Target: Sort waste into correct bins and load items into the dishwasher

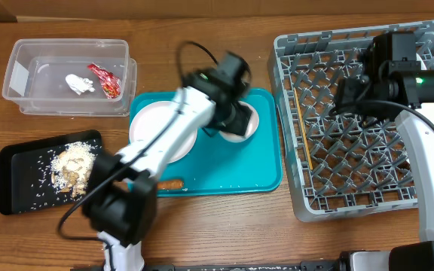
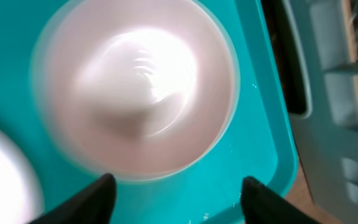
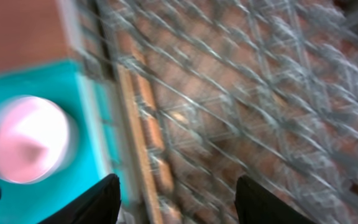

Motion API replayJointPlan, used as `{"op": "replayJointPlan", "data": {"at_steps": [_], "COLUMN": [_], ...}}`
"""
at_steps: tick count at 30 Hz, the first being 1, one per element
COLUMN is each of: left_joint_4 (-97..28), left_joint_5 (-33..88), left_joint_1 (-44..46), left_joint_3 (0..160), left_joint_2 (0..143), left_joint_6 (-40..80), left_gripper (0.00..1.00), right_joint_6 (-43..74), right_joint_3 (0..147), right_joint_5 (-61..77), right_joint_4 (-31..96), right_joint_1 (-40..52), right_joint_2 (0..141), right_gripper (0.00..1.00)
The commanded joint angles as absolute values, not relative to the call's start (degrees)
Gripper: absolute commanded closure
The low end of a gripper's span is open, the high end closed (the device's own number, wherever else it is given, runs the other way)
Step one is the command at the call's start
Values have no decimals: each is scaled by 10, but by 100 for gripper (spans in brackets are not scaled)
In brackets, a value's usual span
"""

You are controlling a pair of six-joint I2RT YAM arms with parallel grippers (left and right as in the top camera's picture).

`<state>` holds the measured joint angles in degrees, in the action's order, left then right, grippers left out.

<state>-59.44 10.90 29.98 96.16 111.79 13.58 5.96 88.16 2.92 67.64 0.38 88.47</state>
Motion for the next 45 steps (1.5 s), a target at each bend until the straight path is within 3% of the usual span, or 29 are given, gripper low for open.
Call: {"op": "replayJointPlan", "data": {"at_steps": [1, 6, 7, 14, 17, 27, 29, 30, 31, 33, 39, 45], "left_joint_4": [-647, -698, -705, -745, -759, -759, -759, -759, -759, -759, -759, -763], "left_joint_5": [72, 69, 70, 70, 70, 70, 70, 70, 70, 70, 70, 68], "left_joint_1": [237, 139, 119, 0, -13, -11, -11, -11, -11, -10, -11, -11], "left_joint_3": [1035, 1047, 1047, 1047, 1046, 1046, 1046, 1046, 1046, 1046, 1046, 1046], "left_joint_2": [1031, 954, 941, 895, 899, 906, 907, 907, 907, 907, 906, 907], "left_joint_6": [156, 184, 188, 194, 193, 193, 193, 193, 193, 193, 193, 192], "left_gripper": [29, 27, 18, 4, 3, 3, 2, 2, 2, 2, 2, 0], "right_joint_6": [60, 60, 60, 65, 105, 138, 138, 138, 138, 138, 144, 131], "right_joint_3": [891, 891, 891, 891, 890, 888, 888, 888, 889, 890, 954, 1022], "right_joint_5": [188, 195, 190, 172, 110, 88, 88, 88, 90, 90, 52, -153], "right_joint_4": [627, 566, 564, 575, 580, 582, 584, 585, 586, 588, 630, 635], "right_joint_1": [12, 68, 81, 176, 204, 221, 221, 221, 221, 221, 201, 151], "right_joint_2": [882, 901, 909, 1015, 1071, 1188, 1195, 1195, 1195, 1189, 1105, 984], "right_gripper": [38, 34, 34, 35, 35, 44, 50, 58, 82, 96, 96, 96]}}
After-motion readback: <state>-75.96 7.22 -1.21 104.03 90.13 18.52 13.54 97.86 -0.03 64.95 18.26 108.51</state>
